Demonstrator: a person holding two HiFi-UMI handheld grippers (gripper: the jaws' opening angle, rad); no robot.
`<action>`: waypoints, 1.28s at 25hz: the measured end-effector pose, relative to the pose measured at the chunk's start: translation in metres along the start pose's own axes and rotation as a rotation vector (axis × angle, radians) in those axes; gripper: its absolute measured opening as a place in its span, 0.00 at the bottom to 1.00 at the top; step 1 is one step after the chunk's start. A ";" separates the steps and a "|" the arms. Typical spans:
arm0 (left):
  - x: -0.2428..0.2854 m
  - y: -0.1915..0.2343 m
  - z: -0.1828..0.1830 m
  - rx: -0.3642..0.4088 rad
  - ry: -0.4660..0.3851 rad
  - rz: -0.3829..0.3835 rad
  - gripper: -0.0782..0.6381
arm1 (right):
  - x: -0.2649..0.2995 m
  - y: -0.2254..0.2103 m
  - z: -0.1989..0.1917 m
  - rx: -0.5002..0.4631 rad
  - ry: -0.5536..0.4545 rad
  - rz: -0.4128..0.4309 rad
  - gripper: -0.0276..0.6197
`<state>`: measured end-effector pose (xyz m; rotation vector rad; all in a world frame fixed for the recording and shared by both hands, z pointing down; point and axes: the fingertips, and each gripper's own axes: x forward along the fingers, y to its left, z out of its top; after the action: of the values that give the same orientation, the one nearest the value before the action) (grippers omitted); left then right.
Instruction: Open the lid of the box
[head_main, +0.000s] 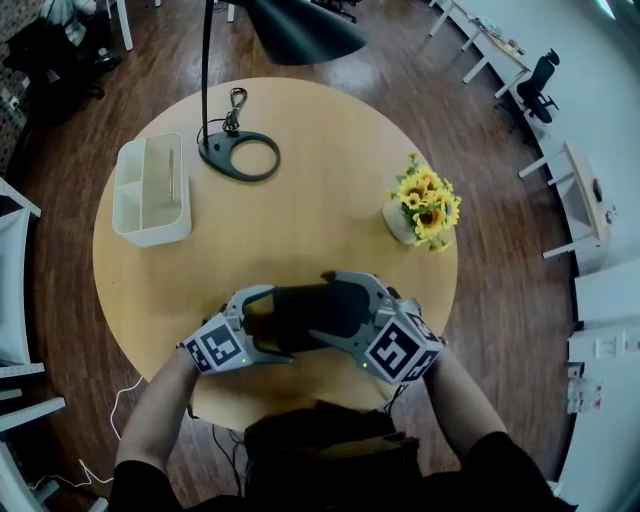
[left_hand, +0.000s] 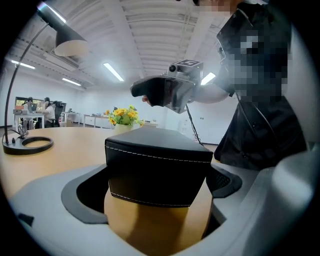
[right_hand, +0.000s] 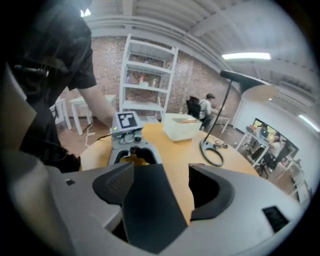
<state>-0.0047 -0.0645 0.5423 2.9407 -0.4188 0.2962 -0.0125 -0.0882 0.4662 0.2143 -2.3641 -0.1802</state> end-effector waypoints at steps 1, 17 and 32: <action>0.000 0.000 0.000 -0.004 0.001 0.001 0.94 | 0.005 0.013 -0.007 -0.033 0.050 0.051 0.59; -0.001 0.000 -0.004 -0.006 0.023 -0.002 0.92 | 0.027 0.048 -0.032 -0.186 0.143 0.119 0.67; -0.008 0.000 -0.013 0.027 0.070 0.047 0.80 | 0.020 0.027 -0.020 -0.104 0.124 0.130 0.60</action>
<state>-0.0144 -0.0605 0.5533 2.9400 -0.4786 0.4121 -0.0153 -0.0672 0.4993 0.0209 -2.2295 -0.2205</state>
